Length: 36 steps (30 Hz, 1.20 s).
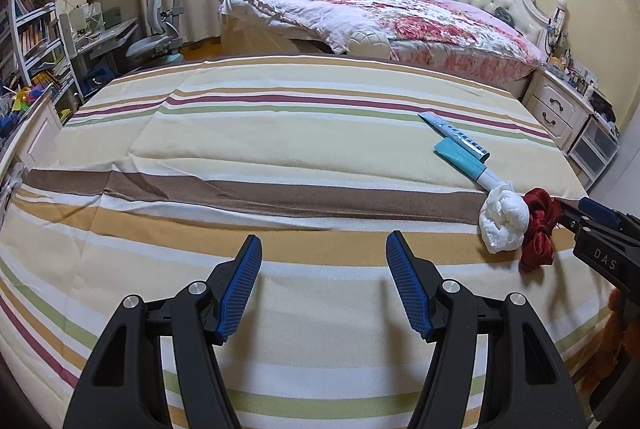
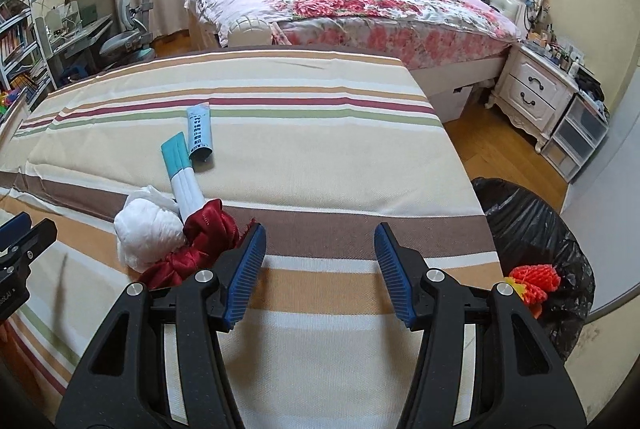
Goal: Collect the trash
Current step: 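Move both open tools back over the bed toward the red fabric, then grasp the red fabric bow with the right tool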
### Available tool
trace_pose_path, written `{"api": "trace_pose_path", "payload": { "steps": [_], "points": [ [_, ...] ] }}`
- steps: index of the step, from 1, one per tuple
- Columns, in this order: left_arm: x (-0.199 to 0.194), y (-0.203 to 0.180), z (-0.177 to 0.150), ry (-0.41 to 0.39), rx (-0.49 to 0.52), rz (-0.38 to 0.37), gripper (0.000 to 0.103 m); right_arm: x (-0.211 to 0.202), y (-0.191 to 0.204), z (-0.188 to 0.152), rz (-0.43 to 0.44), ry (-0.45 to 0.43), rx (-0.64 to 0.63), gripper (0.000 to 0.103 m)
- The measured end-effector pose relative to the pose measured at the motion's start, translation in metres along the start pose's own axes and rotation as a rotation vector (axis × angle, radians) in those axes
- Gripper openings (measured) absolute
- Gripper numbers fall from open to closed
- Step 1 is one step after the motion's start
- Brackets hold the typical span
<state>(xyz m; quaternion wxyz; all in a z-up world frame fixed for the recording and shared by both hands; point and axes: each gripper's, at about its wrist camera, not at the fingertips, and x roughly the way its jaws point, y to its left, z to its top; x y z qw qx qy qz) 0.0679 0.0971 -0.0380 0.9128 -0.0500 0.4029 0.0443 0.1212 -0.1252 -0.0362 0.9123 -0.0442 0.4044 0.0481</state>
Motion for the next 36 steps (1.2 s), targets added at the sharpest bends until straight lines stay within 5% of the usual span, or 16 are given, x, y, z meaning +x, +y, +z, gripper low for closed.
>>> {"api": "trace_pose_path", "payload": {
  "steps": [16, 32, 36],
  "points": [
    [-0.006, 0.022, -0.003, -0.012, -0.040, 0.017, 0.063, -0.021, 0.047, -0.009, 0.071, -0.004, -0.081, 0.063],
    [-0.007, 0.020, -0.006, -0.010, -0.026, 0.024, 0.063, -0.005, 0.035, -0.008, 0.090, 0.034, -0.038, 0.063],
    [-0.007, 0.021, -0.006, -0.007, -0.027, 0.024, 0.063, 0.001, 0.039, -0.009, 0.105, 0.059, -0.049, 0.046]
  ]
}}
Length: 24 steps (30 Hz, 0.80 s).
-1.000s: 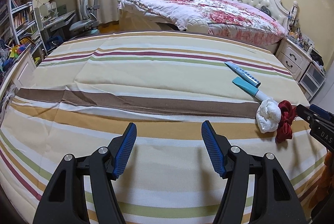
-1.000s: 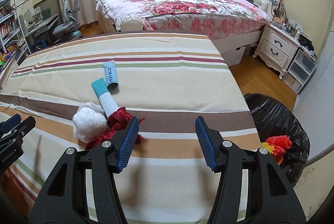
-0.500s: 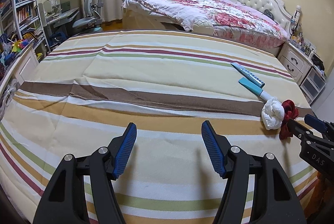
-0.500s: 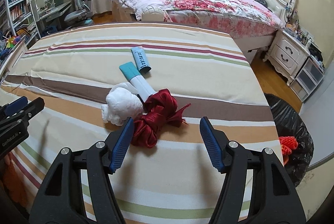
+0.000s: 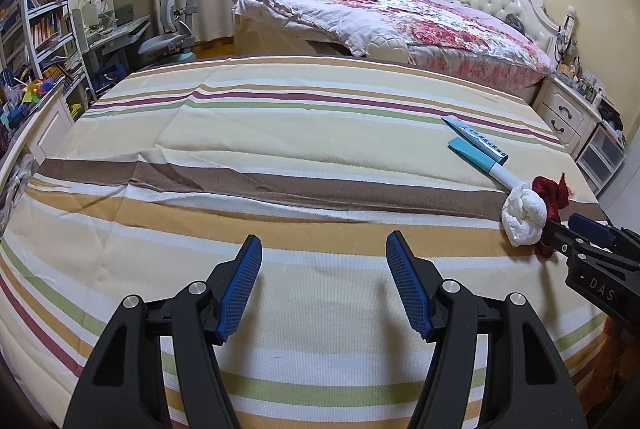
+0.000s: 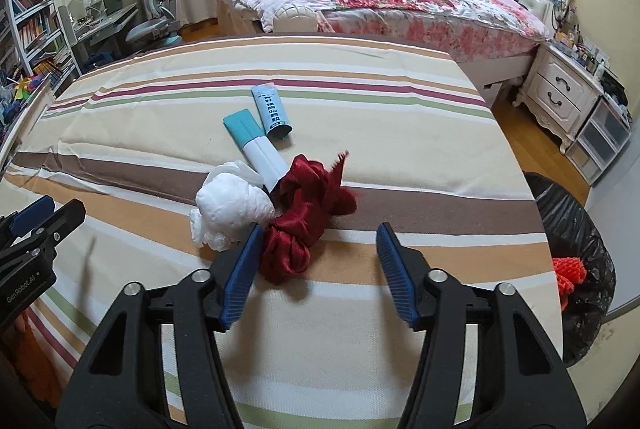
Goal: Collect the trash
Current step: 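Grasp the red fabric bow with the right tool, then grasp the white crumpled tissue with the left tool while the right tool holds the red fabric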
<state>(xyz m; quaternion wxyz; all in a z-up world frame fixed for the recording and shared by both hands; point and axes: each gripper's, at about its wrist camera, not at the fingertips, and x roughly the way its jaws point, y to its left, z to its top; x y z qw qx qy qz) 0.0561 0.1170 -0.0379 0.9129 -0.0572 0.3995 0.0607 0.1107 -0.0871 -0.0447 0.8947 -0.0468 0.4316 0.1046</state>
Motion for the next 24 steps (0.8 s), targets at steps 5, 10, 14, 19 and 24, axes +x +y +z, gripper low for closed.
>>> {"api": "trace_pose_path", "payload": {
  "steps": [5, 10, 14, 19, 24],
  "points": [
    [0.000, 0.000, 0.001, 0.001, 0.004, -0.002, 0.063, 0.000, -0.004, -0.005, -0.031, 0.018, -0.022, 0.020],
    [0.000, 0.000, 0.001, 0.001, 0.005, -0.003, 0.063, 0.000, -0.015, -0.005, -0.032, 0.020, 0.003, 0.022],
    [0.001, -0.003, 0.001, -0.001, 0.011, -0.003, 0.063, -0.001, -0.018, 0.000, -0.042, -0.007, 0.017, 0.044],
    [0.002, -0.011, 0.001, 0.001, 0.026, -0.010, 0.063, 0.003, -0.017, 0.004, -0.039, -0.016, 0.001, 0.040],
    [0.003, -0.027, 0.002, 0.001, 0.052, -0.035, 0.063, 0.004, -0.024, -0.001, -0.028, -0.005, -0.003, 0.023]
  ]
}}
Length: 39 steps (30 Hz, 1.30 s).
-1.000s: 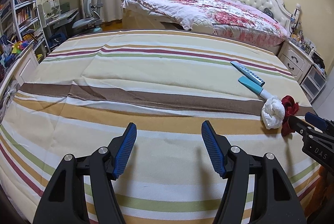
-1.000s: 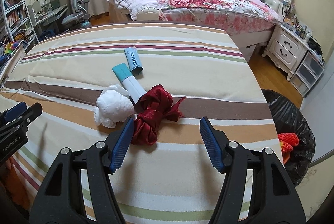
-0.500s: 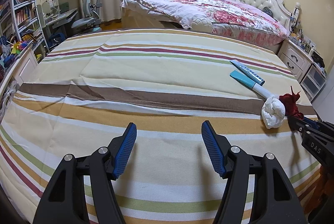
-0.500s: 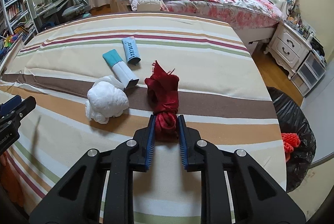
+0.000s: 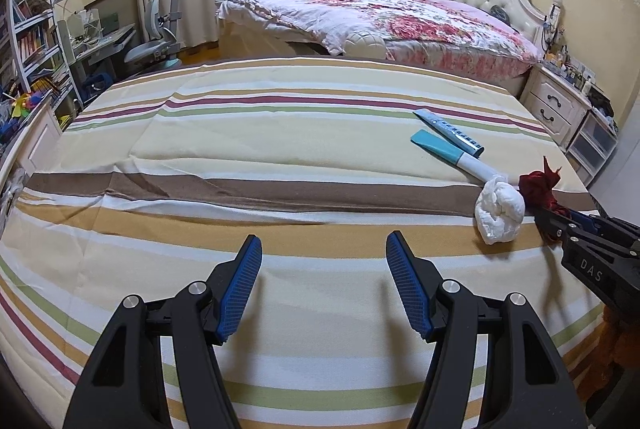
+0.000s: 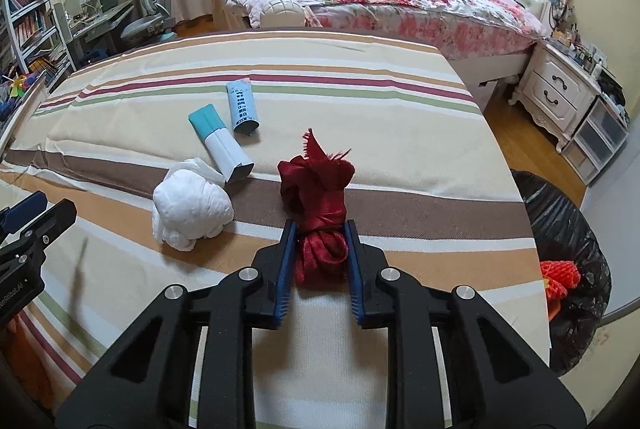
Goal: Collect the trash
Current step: 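Grasp the white crumpled tissue with the left tool while the right tool holds the red fabric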
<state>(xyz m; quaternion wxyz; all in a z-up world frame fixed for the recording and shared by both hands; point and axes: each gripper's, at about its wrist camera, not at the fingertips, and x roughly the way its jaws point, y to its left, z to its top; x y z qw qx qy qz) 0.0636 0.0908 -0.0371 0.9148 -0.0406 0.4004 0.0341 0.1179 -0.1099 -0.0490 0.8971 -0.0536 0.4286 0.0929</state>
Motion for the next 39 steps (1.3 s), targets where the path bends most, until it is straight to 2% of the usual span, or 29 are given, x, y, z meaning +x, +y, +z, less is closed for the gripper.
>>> {"api": "trace_pose_path", "payload": {
  "steps": [10, 18, 24, 30, 35, 39],
  "points": [
    [0.001, -0.050, -0.001, -0.009, 0.088, -0.062, 0.063, -0.008, -0.045, -0.013, -0.070, -0.014, 0.073, 0.023],
    [0.002, -0.082, 0.000, -0.034, 0.138, -0.089, 0.069, -0.007, -0.064, -0.014, -0.043, -0.022, 0.122, 0.023],
    [0.010, -0.104, 0.002, -0.031, 0.182, -0.068, 0.069, -0.007, -0.067, -0.015, -0.019, -0.028, 0.130, 0.023],
    [0.022, -0.110, 0.011, -0.011, 0.168, -0.033, 0.069, -0.007, -0.068, -0.015, -0.005, -0.033, 0.137, 0.023],
    [0.029, -0.112, 0.014, 0.007, 0.174, -0.038, 0.055, -0.008, -0.068, -0.015, -0.010, -0.034, 0.130, 0.024],
    [0.029, -0.119, 0.010, 0.005, 0.217, -0.051, 0.036, -0.007, -0.065, -0.015, -0.023, -0.036, 0.120, 0.024]
  ]
}}
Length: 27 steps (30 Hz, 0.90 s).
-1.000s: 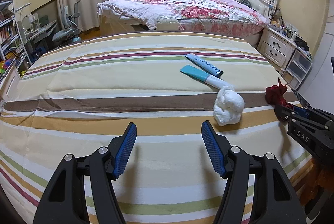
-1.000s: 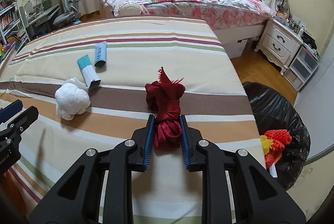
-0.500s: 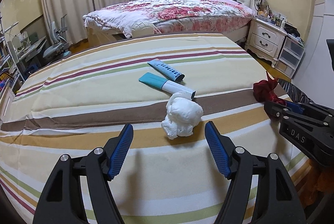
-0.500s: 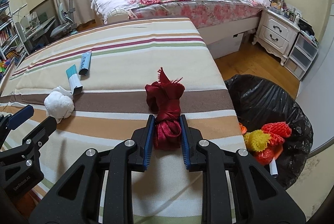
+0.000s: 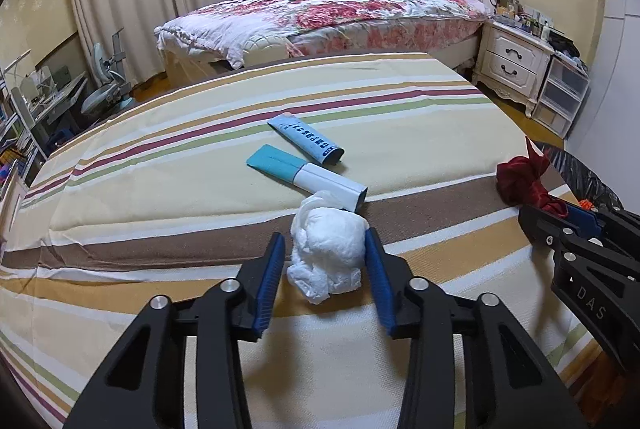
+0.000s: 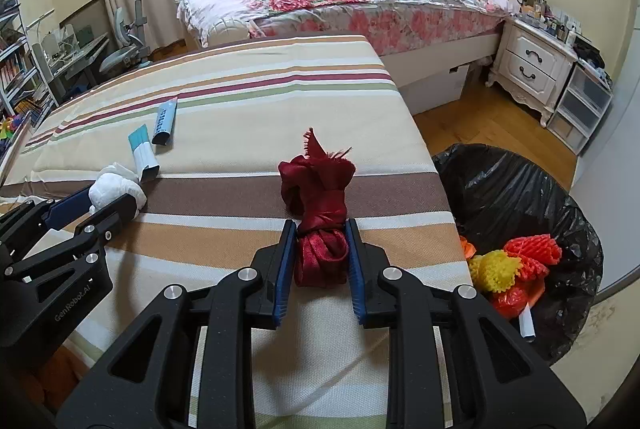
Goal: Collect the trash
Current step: 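Grasp the white crumpled tissue with the left tool while the right tool holds the red fabric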
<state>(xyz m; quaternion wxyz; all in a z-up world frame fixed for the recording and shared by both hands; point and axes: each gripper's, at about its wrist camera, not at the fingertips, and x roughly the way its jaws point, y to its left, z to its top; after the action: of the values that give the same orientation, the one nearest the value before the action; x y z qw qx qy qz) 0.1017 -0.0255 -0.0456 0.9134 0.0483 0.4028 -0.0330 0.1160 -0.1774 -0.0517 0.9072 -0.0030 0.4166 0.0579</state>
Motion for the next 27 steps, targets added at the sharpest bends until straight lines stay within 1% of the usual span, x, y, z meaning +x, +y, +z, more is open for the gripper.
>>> {"api": "trace_pose_path", "payload": {
  "steps": [7, 19, 27],
  "points": [
    [-0.0014, 0.0015, -0.0019, -0.004, -0.003, -0.004, 0.032, -0.0007, 0.0034, -0.0020, -0.019, -0.002, -0.016, 0.024],
    [-0.0045, 0.0030, -0.0023, -0.010, -0.009, -0.004, 0.031, -0.0013, 0.0052, -0.0025, -0.037, -0.007, -0.028, 0.024],
    [-0.0078, 0.0062, -0.0018, -0.017, -0.024, -0.013, 0.030, -0.0067, 0.0037, -0.0037, -0.043, -0.018, -0.011, 0.023]
  ]
}}
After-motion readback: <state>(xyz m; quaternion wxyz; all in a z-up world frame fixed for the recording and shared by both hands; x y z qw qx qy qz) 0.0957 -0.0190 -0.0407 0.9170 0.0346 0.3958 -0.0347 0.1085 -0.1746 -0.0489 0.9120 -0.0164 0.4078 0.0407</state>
